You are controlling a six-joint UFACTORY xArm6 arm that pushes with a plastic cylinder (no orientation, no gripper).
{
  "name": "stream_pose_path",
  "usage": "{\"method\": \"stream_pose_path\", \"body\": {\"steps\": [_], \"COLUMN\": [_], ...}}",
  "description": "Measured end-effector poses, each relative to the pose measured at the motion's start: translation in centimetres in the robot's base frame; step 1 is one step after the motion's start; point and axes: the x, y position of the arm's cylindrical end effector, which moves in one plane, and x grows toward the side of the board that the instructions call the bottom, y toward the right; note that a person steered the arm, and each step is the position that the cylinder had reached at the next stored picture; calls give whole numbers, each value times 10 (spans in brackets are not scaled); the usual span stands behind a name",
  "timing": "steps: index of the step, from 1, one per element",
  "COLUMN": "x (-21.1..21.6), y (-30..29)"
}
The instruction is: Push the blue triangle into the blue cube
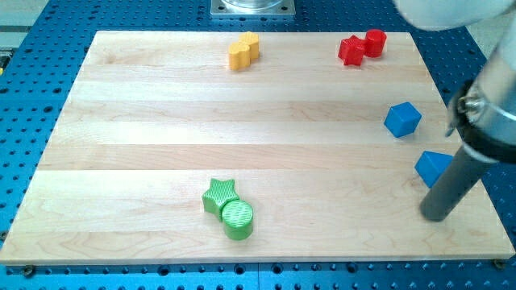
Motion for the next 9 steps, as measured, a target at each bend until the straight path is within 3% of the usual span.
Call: {"method": "stream_pose_path", "body": {"steps": [2, 3, 4, 5, 7, 8, 9], "x": [-80, -54, -85, -145, -333, -365, -351], "y": [8, 3, 56, 107, 83, 28, -47]}}
